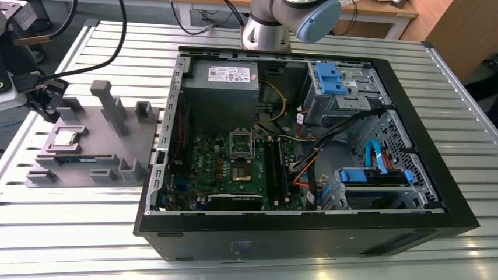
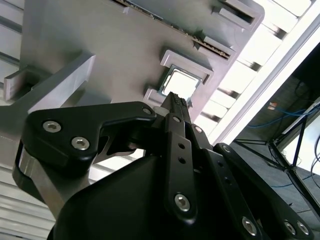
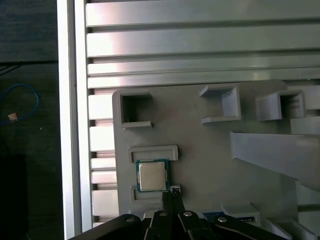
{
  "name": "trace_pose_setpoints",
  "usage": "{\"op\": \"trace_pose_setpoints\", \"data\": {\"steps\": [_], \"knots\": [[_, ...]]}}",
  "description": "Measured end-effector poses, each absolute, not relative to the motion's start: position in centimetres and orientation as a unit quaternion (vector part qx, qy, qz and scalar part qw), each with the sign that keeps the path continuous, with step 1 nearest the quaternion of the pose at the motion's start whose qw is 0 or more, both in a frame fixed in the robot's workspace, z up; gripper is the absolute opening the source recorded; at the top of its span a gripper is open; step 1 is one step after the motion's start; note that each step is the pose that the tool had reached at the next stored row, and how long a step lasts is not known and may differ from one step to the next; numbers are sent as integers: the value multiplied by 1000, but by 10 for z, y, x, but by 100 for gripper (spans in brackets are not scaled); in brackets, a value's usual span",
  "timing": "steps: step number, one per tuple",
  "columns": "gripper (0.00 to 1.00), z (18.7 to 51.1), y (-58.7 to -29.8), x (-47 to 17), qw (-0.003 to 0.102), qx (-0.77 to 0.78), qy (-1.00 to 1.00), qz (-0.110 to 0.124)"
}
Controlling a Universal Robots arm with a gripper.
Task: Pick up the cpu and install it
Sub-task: 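Reach for the cpu, then pick up the cpu and move it towards the insertion slot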
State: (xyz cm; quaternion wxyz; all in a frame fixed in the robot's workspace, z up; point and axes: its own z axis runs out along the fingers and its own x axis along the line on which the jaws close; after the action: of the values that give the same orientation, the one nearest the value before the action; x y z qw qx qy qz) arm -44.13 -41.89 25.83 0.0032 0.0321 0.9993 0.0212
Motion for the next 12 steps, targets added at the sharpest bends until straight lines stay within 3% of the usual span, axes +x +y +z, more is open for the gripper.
{"op": "trace_pose_setpoints", "data": {"steps": [12], "knots": [[11,256,-419,-443,3,32,999,21]]}}
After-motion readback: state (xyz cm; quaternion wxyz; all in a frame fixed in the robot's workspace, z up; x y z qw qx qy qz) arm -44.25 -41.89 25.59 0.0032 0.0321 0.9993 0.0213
